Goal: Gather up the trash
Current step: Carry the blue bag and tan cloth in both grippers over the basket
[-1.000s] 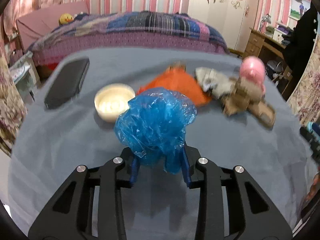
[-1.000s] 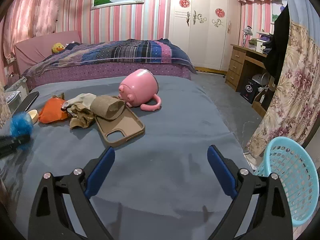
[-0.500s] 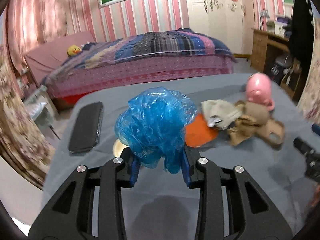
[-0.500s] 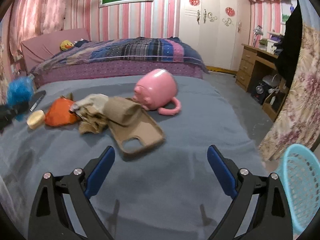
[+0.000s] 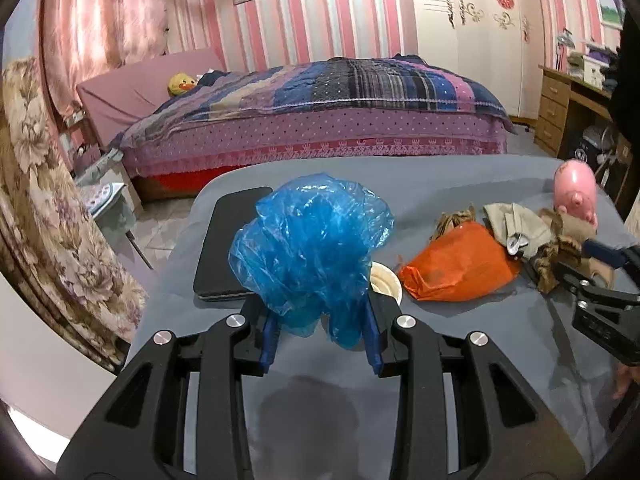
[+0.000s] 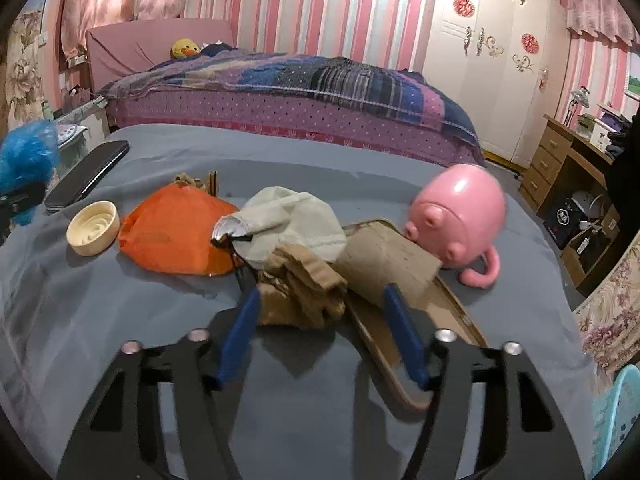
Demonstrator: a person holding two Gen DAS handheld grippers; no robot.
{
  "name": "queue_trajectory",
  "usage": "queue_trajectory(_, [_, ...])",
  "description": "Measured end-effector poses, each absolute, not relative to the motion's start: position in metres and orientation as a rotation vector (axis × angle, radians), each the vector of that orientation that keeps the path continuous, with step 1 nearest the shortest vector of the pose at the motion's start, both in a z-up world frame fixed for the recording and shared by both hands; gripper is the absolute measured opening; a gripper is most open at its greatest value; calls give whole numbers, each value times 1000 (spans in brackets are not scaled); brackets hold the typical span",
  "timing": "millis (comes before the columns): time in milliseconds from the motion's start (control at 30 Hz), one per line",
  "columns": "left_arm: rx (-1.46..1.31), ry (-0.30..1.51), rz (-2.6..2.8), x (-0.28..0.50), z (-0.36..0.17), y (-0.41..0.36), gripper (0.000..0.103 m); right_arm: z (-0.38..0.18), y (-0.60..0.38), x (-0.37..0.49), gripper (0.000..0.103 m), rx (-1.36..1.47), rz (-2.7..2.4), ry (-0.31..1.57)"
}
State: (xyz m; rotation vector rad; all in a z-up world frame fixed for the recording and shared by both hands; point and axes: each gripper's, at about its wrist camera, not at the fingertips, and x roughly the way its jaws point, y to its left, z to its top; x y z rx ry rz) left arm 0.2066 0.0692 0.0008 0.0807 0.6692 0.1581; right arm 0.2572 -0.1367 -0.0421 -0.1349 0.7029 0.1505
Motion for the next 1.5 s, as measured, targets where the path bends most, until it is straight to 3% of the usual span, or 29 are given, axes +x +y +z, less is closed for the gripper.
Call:
queue_trajectory(67, [55, 658, 151, 206, 5, 73, 33, -44, -134, 263, 46, -133, 161, 715])
queue_trajectory(133, [41, 650, 148, 205, 6, 74, 33, -47, -132, 268, 30, -135, 170, 735])
queue_trajectory(600, [-20, 641, 47, 196, 10, 53, 33, -13, -207, 183, 29, -44, 53, 636])
queue_trajectory(1000, [-31, 653, -126, 188, 11, -12, 33, 14, -295, 118, 29, 16, -88, 564])
queue_trajectory(1500, [-4, 626, -262, 178, 28, -109, 33, 9, -364, 79, 29, 69, -207, 548])
